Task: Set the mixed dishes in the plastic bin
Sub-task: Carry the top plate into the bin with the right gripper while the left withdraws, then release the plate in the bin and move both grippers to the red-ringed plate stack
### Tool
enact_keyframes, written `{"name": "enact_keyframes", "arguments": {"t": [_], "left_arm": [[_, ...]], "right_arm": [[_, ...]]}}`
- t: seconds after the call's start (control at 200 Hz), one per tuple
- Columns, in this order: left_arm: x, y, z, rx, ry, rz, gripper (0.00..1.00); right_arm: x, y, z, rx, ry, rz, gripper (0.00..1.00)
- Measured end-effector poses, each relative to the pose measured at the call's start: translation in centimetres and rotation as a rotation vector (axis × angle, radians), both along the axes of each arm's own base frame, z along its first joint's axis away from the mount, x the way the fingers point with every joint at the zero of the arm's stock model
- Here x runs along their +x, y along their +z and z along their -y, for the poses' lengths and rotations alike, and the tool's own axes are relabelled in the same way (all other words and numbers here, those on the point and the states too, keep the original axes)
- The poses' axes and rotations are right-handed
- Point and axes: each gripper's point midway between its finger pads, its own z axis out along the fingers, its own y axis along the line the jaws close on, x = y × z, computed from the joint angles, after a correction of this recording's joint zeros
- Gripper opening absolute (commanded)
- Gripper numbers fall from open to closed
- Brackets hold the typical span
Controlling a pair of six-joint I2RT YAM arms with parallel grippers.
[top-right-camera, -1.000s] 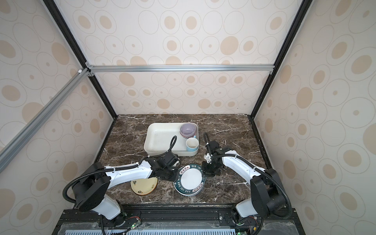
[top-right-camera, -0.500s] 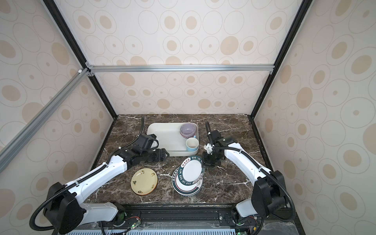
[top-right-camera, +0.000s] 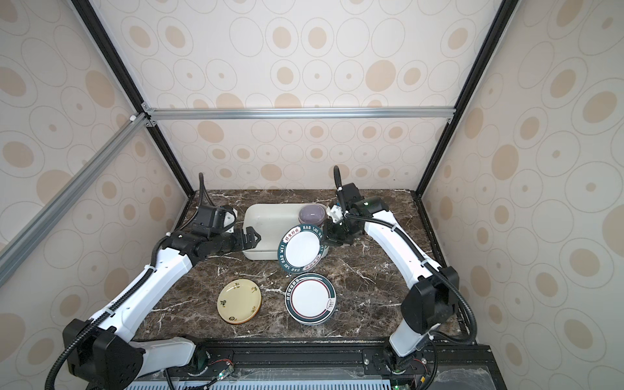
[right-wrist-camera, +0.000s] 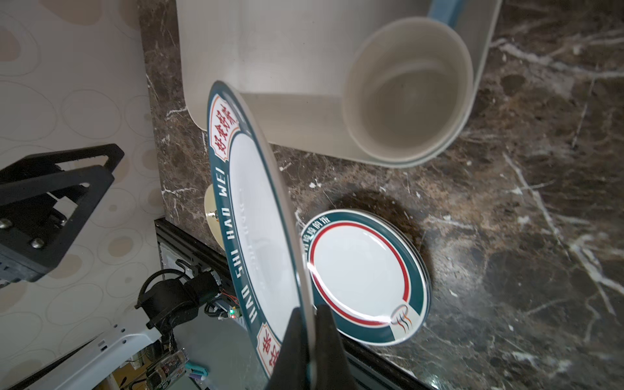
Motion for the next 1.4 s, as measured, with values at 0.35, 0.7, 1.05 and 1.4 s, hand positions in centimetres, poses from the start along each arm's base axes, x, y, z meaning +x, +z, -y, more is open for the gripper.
{"name": "enact_keyframes", "arguments": {"t": [0.35,0.7,1.05,1.4], "left_arm": [[2.8,1.6,-4.6,-0.003,0.066,0.032,0.99],[6.4,2.0,-7.5,0.014,0.079,0.023,0.99],[7.3,-0.6,-6.8,-0.017,0.037,-0.048,0.99],[7.4,-0.5,-6.1,-0.054,0.009,-0.043,0.99]], "right_arm": [[11.5,-4.5,-7.3,0.013,0.026,0.025,0.0],[15.0,-12.5,-10.4,0.001,-0.004,-0.058,0.0],[15.2,-14.2,-12.3,0.029,0.004,-0.068,0.14],[14.1,-15.2,-12.1,-0.002,0.048,-0.094,0.48]]}}
